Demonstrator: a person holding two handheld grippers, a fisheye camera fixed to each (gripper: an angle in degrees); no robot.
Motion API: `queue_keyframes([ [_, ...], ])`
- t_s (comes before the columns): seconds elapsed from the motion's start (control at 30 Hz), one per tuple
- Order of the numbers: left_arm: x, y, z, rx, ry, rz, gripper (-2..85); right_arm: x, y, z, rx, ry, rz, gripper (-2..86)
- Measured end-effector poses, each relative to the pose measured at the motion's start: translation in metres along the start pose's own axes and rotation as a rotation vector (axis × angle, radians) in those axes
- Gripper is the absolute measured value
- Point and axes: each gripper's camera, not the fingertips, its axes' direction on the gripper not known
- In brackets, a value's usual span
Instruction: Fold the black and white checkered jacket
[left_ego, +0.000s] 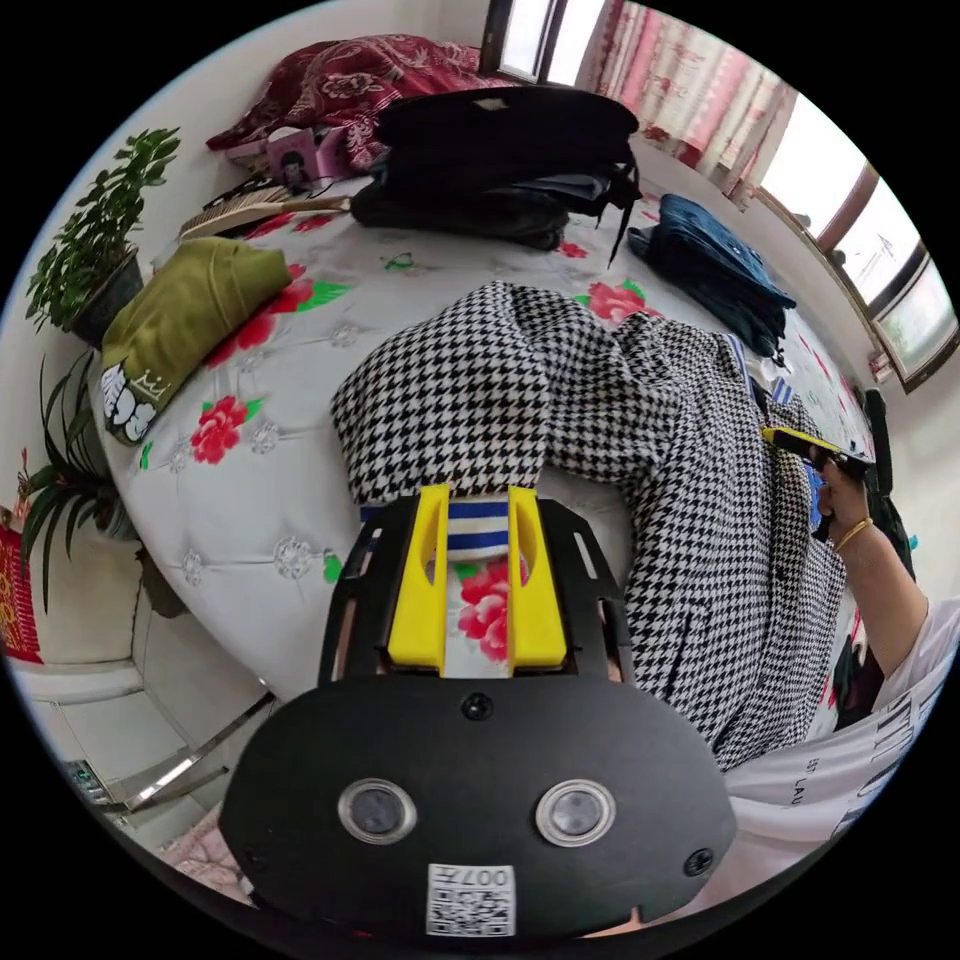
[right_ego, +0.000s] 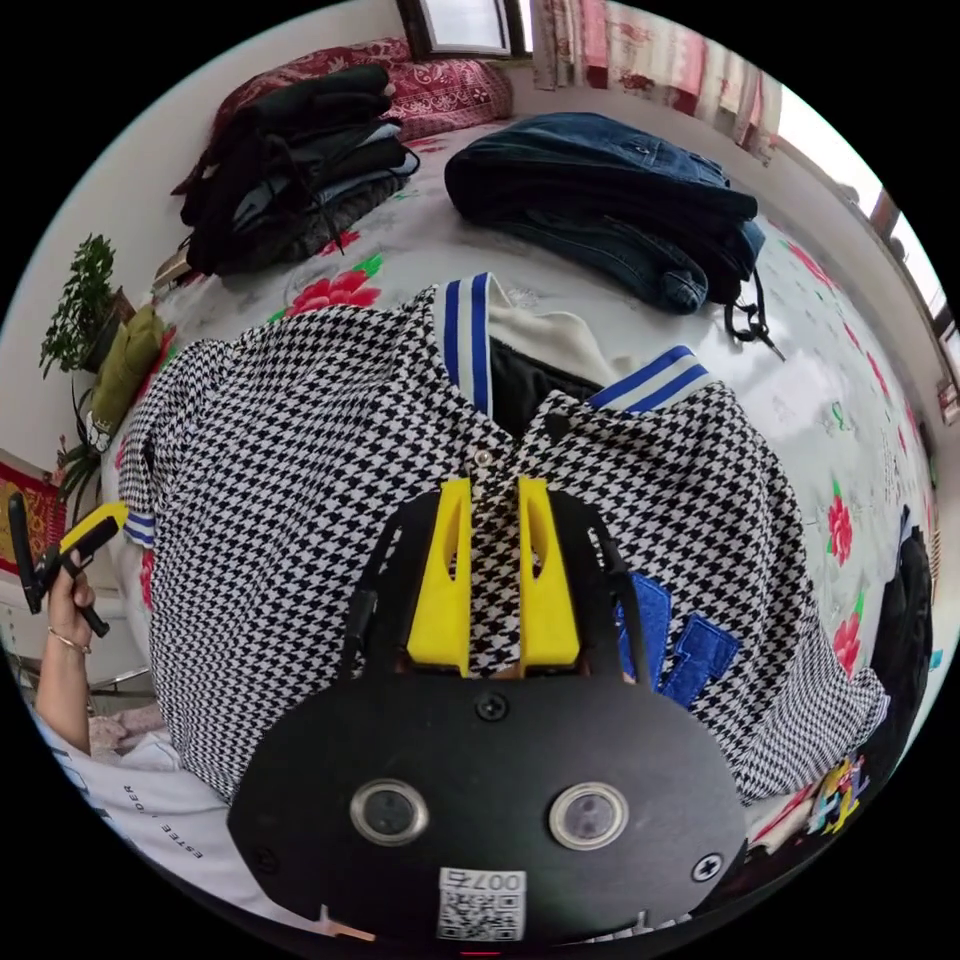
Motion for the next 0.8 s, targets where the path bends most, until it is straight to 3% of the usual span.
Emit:
queue_keyframes([
  [0.27, 0.009, -0.02, 0.038, -0.025, -0.082, 0.07, 8.7, 0.005, 0.008, -0.089, 0.284, -0.119, 0.006, 0.6],
  [0.33, 0.013, -0.028, 0.044, 0.009, -0.102, 0.092, 8.6, 0.001, -0.003, -0.09, 0.266, -0.094, 0.015, 0.6],
  [0.57, 0.011, -0.051, 0.053, 0.012, -0.068, 0.114, 8.3, 0.001, -0.047, -0.001, -0.087, 0.02, 0.088, 4.5],
  [0.6, 0.009, -0.053, 0.053, 0.011, -0.061, 0.114, 8.2, 0.001, -0.044, -0.008, 0.001, 0.044, 0.08, 4.0],
  [0.8, 0.004, -0.063, 0.058, 0.017, -0.032, 0.127, 7.6, 0.016, -0.054, -0.045, 0.087, -0.03, 0.089, 1.3],
])
